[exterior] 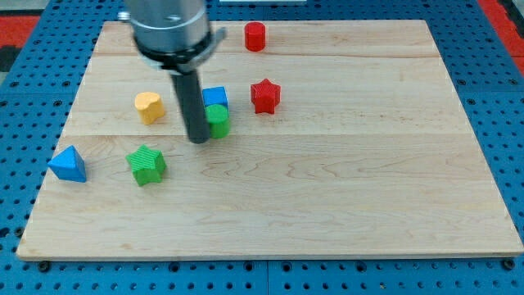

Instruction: Slide green circle diagonally below the red star

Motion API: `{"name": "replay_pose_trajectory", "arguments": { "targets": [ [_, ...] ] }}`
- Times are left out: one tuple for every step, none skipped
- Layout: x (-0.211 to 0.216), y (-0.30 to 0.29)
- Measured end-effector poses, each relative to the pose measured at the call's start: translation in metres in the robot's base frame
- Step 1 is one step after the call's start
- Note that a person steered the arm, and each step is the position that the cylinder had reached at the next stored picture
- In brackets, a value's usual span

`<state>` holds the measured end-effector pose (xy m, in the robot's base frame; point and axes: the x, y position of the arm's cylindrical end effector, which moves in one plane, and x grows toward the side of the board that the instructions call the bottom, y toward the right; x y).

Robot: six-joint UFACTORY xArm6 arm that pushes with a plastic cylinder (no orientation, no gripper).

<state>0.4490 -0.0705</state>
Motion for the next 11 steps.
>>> {"name": "replay_pose_trajectory", "arguments": {
  "targets": [
    [0.001,0.034],
    [0.005,0.014],
    [-0.019,-0.009],
    [-0.019,-0.006],
    [-0.019,0.023],
    [-0.021,0.056],
    [-0.034,0.094],
    [-0.036,0.11],
    [-0.04,0.079],
    [-0.051,0.068],
    [-0.085,0.085]
  ]
}}
